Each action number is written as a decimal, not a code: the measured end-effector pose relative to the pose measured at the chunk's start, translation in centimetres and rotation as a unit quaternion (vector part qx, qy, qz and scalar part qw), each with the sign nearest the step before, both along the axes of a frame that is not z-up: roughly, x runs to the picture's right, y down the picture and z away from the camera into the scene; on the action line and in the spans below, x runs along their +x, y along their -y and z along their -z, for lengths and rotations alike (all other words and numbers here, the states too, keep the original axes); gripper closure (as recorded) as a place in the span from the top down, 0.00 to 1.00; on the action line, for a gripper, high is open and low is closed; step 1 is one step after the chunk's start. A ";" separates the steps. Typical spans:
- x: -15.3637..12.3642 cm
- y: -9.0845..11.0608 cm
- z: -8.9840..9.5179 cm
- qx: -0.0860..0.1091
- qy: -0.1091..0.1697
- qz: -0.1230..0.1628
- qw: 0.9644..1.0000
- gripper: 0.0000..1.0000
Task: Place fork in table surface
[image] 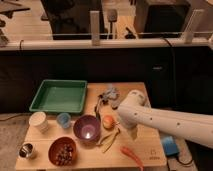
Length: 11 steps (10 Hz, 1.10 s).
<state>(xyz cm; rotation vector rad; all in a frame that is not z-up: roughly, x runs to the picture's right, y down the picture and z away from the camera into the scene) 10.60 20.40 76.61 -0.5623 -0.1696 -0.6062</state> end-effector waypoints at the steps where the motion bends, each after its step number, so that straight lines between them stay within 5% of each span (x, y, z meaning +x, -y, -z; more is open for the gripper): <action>1: -0.2 -0.3 0.0 -0.001 0.007 0.011 1.000 0.80; 8: -0.9 -2.2 -1.1 -0.016 0.054 0.078 0.995 0.80; 11: -0.3 -1.0 -1.8 -0.010 0.052 0.049 0.997 0.80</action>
